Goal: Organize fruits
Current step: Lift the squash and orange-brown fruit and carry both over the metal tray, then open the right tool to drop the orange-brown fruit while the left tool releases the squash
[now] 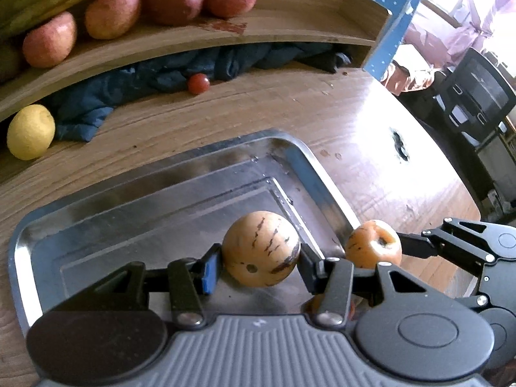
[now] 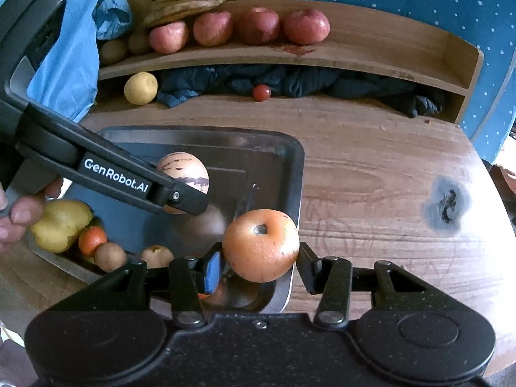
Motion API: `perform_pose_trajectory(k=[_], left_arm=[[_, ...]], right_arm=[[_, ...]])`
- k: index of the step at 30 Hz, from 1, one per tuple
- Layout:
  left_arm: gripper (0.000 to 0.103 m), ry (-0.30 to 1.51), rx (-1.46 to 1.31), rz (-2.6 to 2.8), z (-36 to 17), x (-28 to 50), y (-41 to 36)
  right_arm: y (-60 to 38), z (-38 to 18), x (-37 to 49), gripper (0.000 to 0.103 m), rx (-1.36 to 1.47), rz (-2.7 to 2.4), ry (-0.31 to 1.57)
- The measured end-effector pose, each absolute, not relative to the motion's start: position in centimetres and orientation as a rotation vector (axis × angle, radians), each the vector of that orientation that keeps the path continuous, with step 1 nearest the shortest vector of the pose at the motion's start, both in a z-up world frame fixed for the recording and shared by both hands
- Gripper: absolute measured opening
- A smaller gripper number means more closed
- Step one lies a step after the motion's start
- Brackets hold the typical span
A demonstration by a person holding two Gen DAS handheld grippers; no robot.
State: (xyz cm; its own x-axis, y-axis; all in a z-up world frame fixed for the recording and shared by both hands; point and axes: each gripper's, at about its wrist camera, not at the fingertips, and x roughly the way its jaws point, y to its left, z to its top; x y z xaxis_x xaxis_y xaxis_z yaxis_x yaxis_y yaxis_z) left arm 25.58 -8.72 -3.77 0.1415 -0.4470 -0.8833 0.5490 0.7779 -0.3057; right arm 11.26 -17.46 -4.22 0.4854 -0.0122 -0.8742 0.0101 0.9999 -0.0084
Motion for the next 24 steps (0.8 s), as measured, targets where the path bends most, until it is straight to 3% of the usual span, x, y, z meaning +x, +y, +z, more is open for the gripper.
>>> perform_pose_trajectory(k=[24], left_arm=[[0.054, 1.242, 0.142, -0.757, -4.03, 24.70, -9.20]], right_arm=[[-16.47, -4.45, 12.05, 0.050, -0.143, 0.061, 1.099]])
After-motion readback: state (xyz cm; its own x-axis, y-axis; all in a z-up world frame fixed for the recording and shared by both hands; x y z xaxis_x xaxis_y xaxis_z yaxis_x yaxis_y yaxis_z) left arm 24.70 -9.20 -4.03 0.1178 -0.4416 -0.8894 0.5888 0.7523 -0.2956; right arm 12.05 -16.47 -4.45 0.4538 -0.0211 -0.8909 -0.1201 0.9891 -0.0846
